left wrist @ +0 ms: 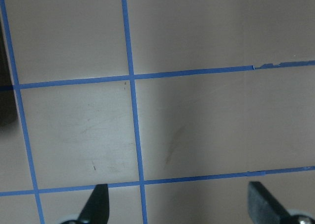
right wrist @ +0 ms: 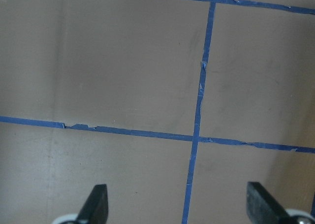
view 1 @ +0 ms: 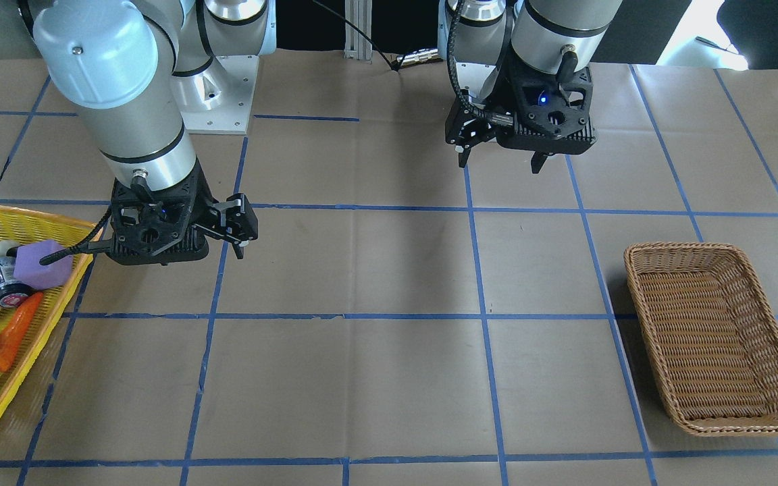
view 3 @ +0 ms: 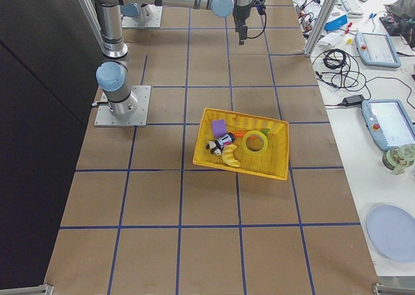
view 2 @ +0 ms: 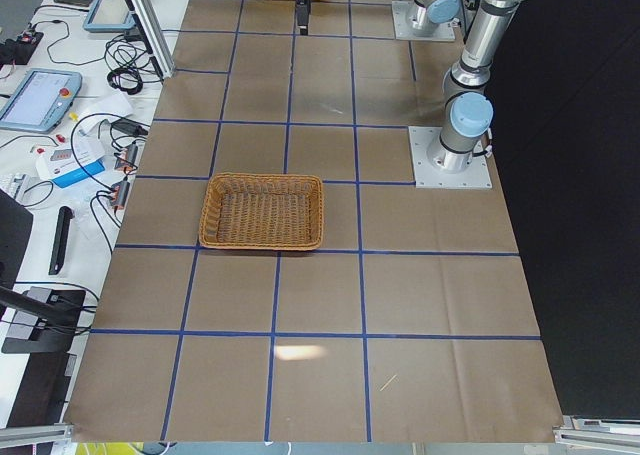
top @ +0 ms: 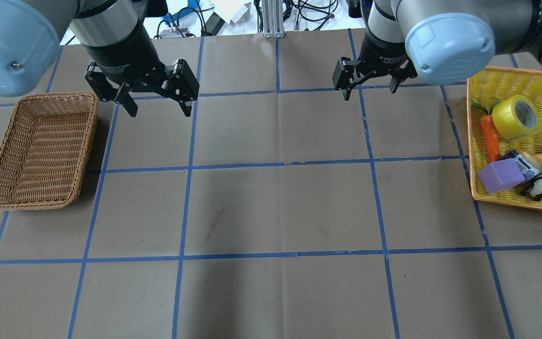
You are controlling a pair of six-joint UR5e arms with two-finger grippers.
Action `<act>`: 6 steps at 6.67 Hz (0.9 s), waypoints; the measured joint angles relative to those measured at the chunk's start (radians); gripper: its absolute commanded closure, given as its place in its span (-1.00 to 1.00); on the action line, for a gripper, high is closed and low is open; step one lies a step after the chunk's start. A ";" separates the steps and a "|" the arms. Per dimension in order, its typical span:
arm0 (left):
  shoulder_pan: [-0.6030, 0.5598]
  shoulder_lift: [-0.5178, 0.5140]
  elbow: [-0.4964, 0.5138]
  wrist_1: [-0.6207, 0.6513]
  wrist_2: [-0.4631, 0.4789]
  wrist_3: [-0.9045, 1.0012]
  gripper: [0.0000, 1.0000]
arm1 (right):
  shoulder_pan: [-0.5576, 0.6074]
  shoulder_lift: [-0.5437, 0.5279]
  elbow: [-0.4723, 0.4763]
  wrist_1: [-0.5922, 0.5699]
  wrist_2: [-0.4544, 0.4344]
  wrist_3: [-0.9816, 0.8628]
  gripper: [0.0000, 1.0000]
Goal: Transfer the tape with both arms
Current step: 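Move the right gripper toward the yellow tape roll in the yellow basket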
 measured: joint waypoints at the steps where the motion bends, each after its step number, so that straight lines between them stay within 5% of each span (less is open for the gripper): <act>1: 0.000 0.000 0.000 0.000 0.000 0.001 -1.00 | 0.000 0.000 0.000 0.002 -0.002 0.002 -1.00; 6: 0.000 0.002 0.004 0.001 0.000 0.002 -1.00 | -0.129 0.009 -0.006 -0.015 -0.010 -0.091 -1.00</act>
